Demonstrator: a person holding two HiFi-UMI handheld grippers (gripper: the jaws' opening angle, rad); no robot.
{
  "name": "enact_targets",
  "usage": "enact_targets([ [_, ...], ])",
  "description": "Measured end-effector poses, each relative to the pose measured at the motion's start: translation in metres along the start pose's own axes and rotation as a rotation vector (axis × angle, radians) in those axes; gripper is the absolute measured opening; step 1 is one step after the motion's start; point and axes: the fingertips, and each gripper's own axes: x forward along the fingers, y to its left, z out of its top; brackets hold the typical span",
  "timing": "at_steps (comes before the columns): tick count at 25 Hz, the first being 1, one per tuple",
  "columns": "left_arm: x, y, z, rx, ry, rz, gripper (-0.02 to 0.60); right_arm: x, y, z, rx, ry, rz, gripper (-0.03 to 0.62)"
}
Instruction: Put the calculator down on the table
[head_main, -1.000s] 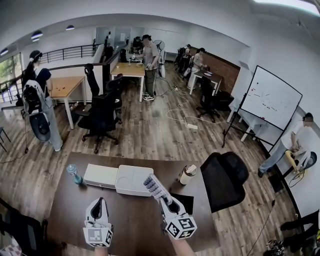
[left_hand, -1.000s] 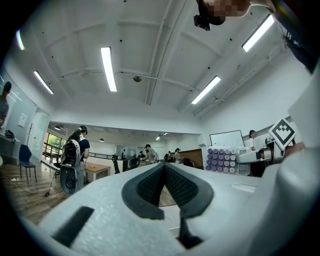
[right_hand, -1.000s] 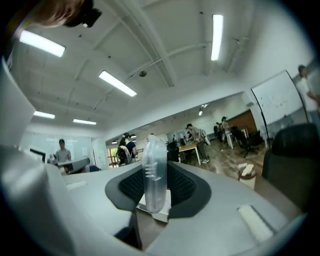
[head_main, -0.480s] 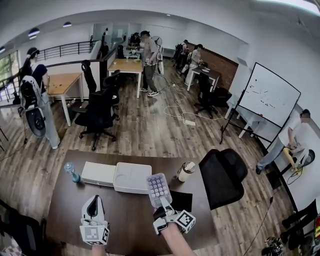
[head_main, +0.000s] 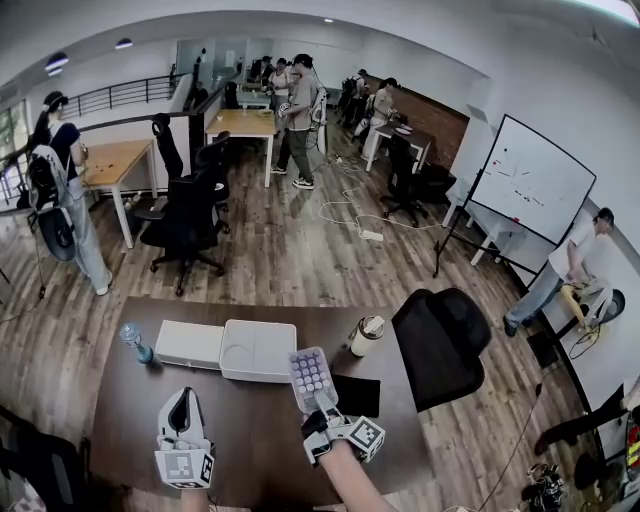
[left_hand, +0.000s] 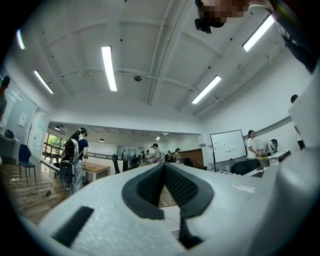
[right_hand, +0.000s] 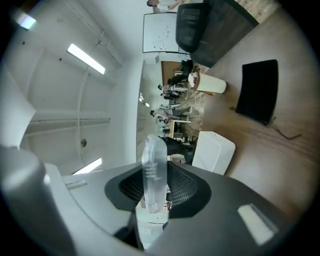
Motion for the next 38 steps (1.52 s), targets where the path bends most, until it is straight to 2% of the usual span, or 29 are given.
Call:
enact_targets([
  [4, 0.003, -0.003, 0.0, 0.007, -0.005, -0.007, -0.003, -0.012, -0.054, -0.003, 0.088, -0.014, -0.104, 0.115],
  [9, 0.005, -0.003, -0.005, 0.004, 0.005, -0.01, -0.003, -0.029, -0.118, -0.004, 0.069, -0.023, -0.199, 0.115],
  [19, 0.0, -0.009, -0.002, 0.017, -0.018, -0.006, -0.003, -0.059, -0.217, -0.014, 0.155, -0.043, -0.29, 0.115],
  [22, -0.002, -0.009, -0.001, 0.03, -0.015, -0.007, -0.003, -0.07, -0.24, -0.018, 0.183, -0.052, -0.359, 0.115],
  [24, -0.003, -0.008, -0.001, 0.029, -0.019, -0.005, -0.003, -0.072, -0.252, -0.021, 0.182, -0.04, -0.389, 0.115],
  [27, -0.003, -0.007, -0.001, 0.032, -0.018, -0.001, -0.003, -0.064, -0.26, -0.022, 0.164, -0.024, -0.383, 0.115],
  [32, -0.004, -0.01, -0.007, 0.03, -0.002, -0.012, -0.003, -0.053, -0.272, -0.027, 0.171, -0.05, -0.418, 0.115],
  [38, -0.005, -0.01, -0.007, 0.026, 0.003, -0.015, -0.003, -0.05, -0.281, -0.038, 0.2, -0.154, -0.473, 0.115],
])
